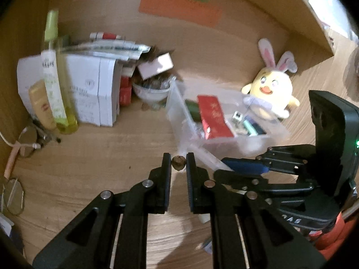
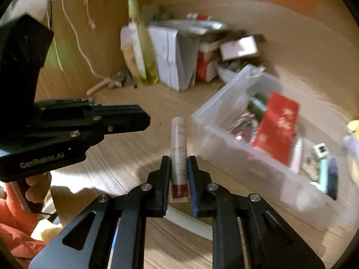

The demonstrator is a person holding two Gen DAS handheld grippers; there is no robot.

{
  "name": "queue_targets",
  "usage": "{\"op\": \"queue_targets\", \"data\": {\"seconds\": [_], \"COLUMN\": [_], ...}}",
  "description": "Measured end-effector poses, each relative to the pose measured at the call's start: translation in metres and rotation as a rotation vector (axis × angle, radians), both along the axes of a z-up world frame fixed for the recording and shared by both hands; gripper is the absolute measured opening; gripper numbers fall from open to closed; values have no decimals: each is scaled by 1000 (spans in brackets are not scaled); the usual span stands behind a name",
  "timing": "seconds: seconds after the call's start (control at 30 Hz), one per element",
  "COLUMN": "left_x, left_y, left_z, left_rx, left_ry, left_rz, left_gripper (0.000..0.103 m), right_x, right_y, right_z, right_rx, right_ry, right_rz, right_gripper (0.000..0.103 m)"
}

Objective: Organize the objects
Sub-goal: 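Carry the brown bead and white tube up over the clear box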

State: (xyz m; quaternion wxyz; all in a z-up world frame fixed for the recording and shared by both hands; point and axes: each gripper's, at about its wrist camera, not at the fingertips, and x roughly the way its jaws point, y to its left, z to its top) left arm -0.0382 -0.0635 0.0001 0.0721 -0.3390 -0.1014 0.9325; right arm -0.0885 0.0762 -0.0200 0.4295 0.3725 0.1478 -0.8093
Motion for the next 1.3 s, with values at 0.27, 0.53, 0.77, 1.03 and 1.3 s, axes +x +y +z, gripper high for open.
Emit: {"op": "queue_targets", "data": {"seconds": [0.27,0.53,0.77,1.03,1.3], "left_x": [0,-8,-19,-36,-61], "left_y": [15,29,39,52,66], "left_z": [31,49,57,61,58], "left_rx": [4,-3,-11,-29,-55], "left_ry": [79,125,145,152,138], "left_rz": [0,-6,-5,-4,-8], "left_gripper": [12,12,12,12,12], "right_x": [-1,-11,-17,-33,-56], "right_y": [42,82,108,129,134], "right_z": [35,60,77,83,79], "right_rx": [-95,-158,-190,-230,-225], "right_ry": [87,151,206,221,213], "right_rz": [-82,-178,-249,-306,-333], "right_gripper": [14,14,14,14,14]}}
